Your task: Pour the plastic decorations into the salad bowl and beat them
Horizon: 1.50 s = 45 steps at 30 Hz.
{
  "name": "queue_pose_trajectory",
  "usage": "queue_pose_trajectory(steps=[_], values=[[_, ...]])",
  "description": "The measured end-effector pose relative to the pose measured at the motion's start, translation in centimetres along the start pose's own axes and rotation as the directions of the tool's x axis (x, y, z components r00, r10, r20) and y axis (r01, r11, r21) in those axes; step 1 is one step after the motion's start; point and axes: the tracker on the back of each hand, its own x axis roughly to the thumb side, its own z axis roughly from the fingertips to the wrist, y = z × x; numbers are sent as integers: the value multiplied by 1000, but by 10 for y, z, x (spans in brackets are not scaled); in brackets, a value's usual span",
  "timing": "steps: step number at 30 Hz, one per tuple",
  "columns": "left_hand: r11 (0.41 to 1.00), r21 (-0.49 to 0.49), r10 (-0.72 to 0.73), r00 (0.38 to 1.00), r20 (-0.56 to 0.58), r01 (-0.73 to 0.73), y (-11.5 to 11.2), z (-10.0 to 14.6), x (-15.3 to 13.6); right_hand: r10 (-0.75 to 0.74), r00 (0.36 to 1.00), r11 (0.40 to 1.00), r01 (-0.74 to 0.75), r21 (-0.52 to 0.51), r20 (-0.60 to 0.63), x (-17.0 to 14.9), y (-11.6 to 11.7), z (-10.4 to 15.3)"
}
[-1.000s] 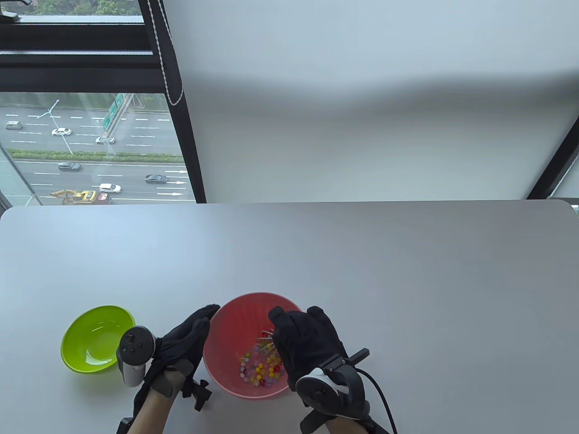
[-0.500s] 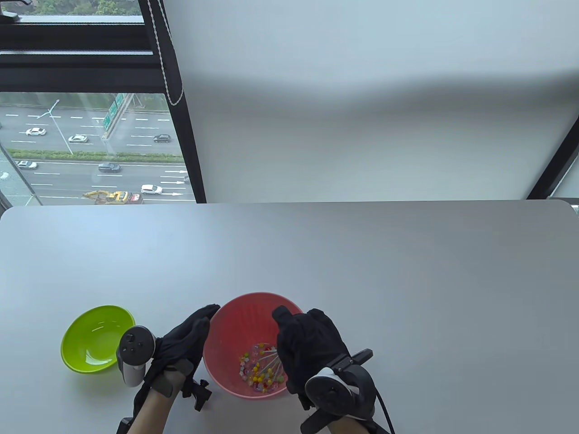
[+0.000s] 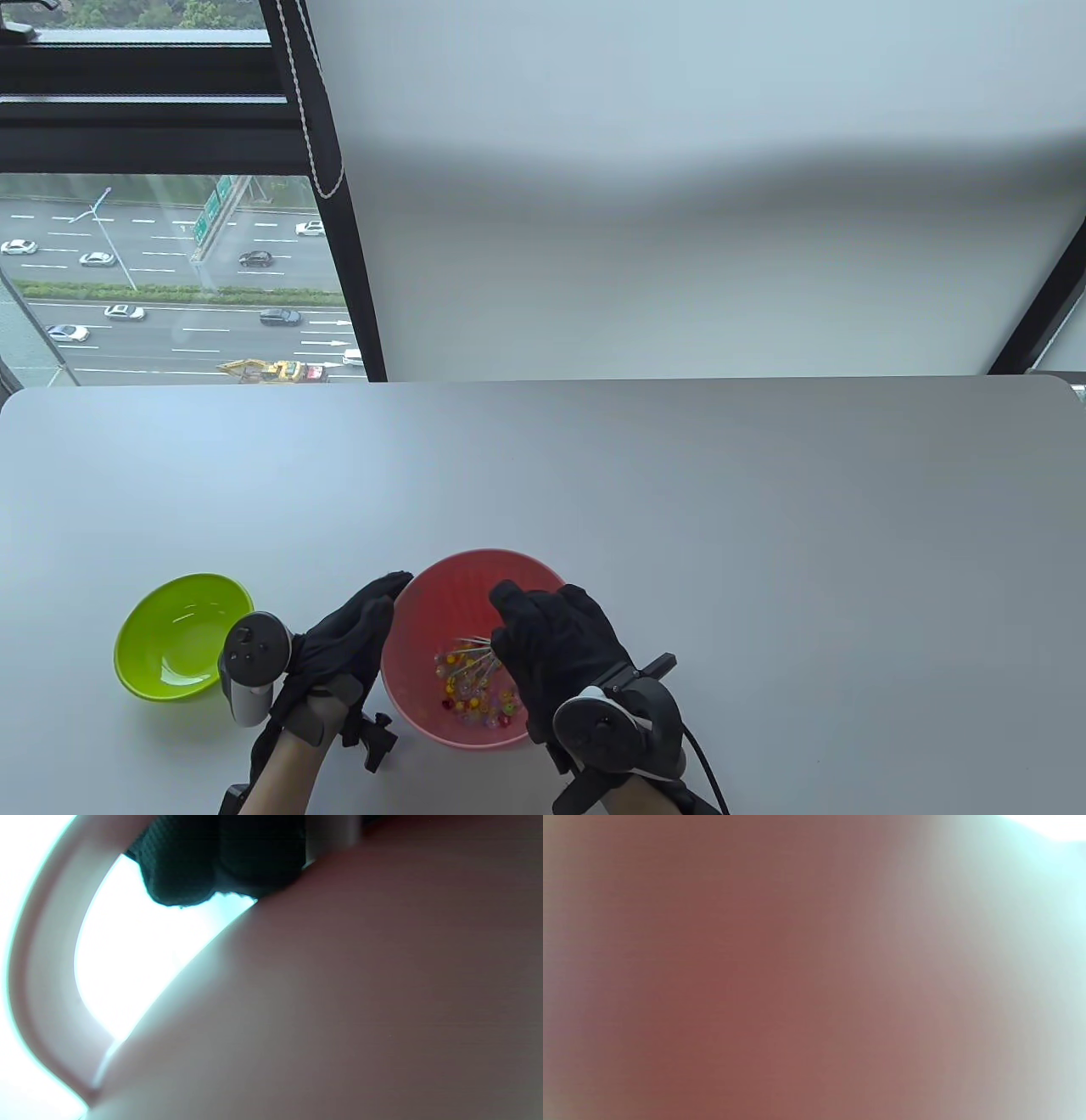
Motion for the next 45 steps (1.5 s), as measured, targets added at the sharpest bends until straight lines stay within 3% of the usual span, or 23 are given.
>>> queue_pose_trajectory(steps=[4, 19, 25, 28, 32, 41, 45], values=[[1000, -1, 1, 1000, 0, -1, 0, 0, 0, 102, 994, 995, -101, -25, 34, 3, -2, 1], [1000, 0, 0, 1000, 0, 0, 0, 0, 0, 161, 987, 983, -159, -97, 14, -2, -18, 0], [1000, 0, 1, 1000, 0, -1, 0, 0, 0, 88, 996, 988, -89, -127, -20, -5, -25, 0], [1000, 0, 0, 1000, -1, 0, 0, 0, 0, -87, 993, 995, 82, -58, -86, -9, -18, -2], [1000, 0, -1, 1000, -1, 1, 0, 0, 0, -158, 984, 987, 160, 23, -85, -9, -6, -2], [1000, -1, 1, 1000, -1, -1, 0, 0, 0, 6, 999, 1000, -6, -14, -34, -3, -7, -1], [1000, -1, 1, 1000, -1, -1, 0, 0, 0, -30, 998, 997, 26, -66, -51, -7, -20, -2]])
